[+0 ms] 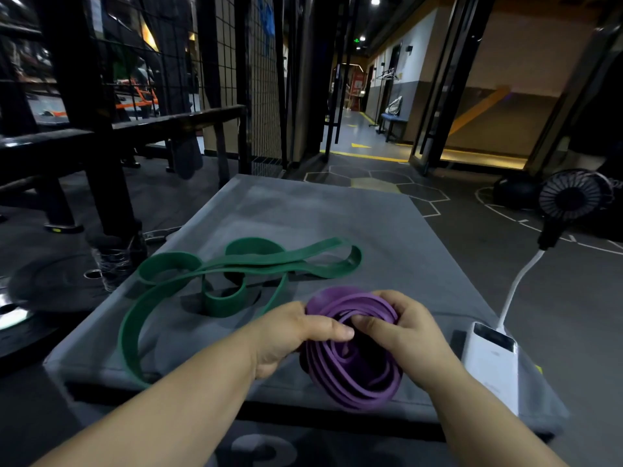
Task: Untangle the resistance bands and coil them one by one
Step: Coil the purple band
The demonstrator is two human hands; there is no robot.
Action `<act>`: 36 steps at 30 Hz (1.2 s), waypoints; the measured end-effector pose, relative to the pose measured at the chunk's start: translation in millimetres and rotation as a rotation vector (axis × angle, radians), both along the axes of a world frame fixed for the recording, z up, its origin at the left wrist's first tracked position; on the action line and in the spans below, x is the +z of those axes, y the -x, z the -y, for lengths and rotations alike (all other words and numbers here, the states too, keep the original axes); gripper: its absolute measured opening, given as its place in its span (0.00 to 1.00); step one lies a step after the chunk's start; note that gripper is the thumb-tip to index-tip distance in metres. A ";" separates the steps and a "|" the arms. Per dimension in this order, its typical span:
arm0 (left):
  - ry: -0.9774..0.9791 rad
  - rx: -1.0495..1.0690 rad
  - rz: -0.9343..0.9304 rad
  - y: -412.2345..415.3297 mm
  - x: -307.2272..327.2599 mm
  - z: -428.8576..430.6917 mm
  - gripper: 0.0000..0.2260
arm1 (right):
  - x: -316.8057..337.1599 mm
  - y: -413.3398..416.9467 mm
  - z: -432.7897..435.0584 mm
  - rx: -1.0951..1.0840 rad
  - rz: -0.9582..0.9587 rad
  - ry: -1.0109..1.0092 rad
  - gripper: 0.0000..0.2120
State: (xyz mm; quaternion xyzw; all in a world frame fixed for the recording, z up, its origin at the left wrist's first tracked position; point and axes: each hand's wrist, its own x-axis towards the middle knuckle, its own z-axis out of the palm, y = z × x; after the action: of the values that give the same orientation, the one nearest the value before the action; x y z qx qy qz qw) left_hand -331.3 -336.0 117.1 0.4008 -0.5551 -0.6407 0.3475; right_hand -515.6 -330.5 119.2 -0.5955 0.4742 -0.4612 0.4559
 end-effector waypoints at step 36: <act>0.181 0.379 -0.139 -7.7 7.1 -3.6 0.28 | 1.7 -31.8 9.3 0.140 0.329 -0.065 0.27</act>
State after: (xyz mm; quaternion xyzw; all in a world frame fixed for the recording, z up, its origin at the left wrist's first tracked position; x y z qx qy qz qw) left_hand -323.5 -332.4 124.2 0.4199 -0.4998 -0.5378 0.5335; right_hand -483.8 -339.7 120.9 -0.5288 0.3651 -0.5039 0.5772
